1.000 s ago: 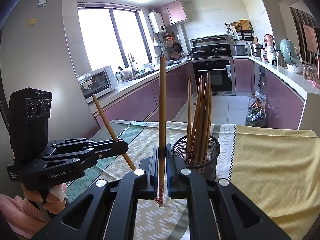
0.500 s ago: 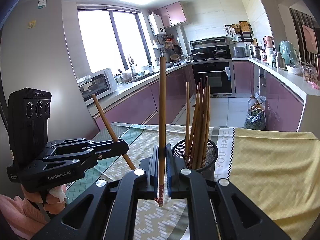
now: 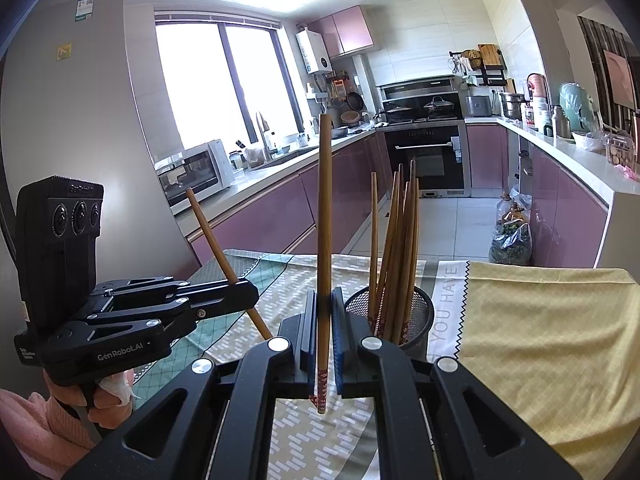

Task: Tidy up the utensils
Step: 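Move the right gripper's chopstick above the holder while the left gripper aligns its chopstick there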

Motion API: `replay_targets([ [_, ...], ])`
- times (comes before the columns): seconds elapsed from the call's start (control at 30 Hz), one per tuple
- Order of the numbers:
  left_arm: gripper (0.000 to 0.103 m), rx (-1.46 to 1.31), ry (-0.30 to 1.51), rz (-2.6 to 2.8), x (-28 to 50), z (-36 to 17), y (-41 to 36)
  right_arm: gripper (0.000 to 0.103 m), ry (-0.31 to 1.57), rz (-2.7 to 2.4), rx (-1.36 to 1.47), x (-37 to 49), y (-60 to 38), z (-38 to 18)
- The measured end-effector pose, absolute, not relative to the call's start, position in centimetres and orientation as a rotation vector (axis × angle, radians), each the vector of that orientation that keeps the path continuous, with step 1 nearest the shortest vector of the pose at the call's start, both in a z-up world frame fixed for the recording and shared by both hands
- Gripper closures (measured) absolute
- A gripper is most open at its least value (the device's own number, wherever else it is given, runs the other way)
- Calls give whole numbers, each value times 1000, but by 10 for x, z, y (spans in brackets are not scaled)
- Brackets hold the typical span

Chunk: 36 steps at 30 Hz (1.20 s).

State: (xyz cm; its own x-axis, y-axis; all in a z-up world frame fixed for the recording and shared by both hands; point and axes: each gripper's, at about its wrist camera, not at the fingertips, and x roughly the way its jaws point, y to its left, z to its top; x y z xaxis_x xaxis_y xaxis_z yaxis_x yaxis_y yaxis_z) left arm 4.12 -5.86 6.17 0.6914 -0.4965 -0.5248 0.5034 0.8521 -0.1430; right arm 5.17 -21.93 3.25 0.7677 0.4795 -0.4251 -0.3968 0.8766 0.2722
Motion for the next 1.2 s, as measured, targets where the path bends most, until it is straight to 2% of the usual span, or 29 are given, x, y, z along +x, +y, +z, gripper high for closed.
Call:
replay_targets([
  [1.2, 96, 30, 559, -589, 44, 87, -60, 97, 504, 475, 186, 61, -222, 42],
])
